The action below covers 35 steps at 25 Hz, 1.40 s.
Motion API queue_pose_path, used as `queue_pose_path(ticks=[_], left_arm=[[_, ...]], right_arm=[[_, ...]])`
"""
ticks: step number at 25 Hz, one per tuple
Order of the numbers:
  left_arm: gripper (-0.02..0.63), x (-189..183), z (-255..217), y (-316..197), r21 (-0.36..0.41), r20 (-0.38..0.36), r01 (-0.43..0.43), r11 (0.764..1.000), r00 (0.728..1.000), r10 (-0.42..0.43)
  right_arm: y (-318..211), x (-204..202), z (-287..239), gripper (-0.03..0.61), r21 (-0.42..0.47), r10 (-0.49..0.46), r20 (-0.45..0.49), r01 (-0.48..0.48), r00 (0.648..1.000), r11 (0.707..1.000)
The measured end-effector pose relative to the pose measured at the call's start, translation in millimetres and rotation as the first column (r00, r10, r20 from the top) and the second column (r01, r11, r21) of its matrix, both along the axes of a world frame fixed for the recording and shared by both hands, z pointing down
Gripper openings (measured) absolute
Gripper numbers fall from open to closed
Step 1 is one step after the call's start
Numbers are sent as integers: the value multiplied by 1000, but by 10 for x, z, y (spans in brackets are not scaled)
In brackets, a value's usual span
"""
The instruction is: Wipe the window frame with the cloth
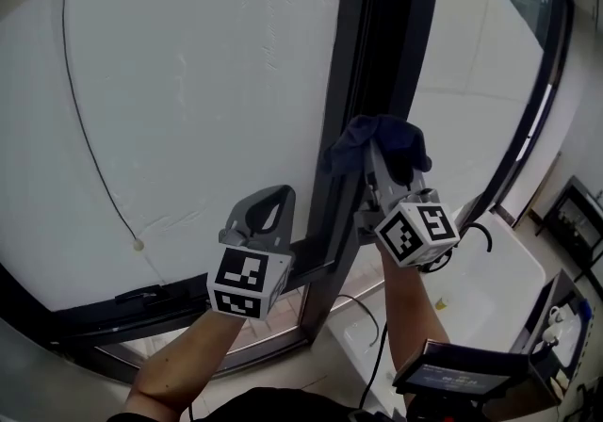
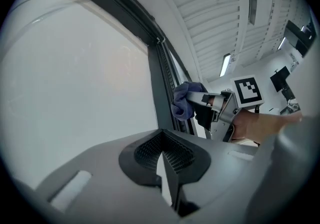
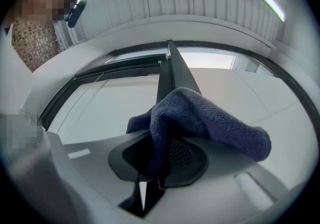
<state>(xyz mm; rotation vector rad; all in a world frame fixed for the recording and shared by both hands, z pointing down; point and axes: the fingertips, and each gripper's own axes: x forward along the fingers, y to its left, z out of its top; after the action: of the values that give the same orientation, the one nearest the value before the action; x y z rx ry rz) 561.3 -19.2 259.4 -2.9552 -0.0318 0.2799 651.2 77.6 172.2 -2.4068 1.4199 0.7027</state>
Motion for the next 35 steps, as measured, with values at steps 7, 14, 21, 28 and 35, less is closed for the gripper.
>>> queue_pose_path(ticks=[7, 14, 21, 28, 35], left_arm=[[-6, 79, 351, -29, -45, 54, -7, 999, 998, 10], [-6, 97, 750, 41, -55, 118, -32, 998, 992, 39], [-6, 129, 1119, 31, -85, 169, -30, 996, 985, 45], [-6, 154, 1386, 93, -89, 206, -33, 995, 977, 51], [-6, 164, 1616, 60, -100, 247, -2, 995, 969, 26]], right_arm=[[5, 35, 410, 65, -15, 20, 39, -20, 999, 1000], [18, 61, 806, 64, -29, 37, 79, -35, 996, 999], [8, 82, 1196, 65, -66, 21, 128, -13, 992, 998], [3, 104, 1655, 64, -117, 18, 179, 3, 984, 993], [-23, 123, 2063, 65, -152, 11, 221, 23, 975, 988]])
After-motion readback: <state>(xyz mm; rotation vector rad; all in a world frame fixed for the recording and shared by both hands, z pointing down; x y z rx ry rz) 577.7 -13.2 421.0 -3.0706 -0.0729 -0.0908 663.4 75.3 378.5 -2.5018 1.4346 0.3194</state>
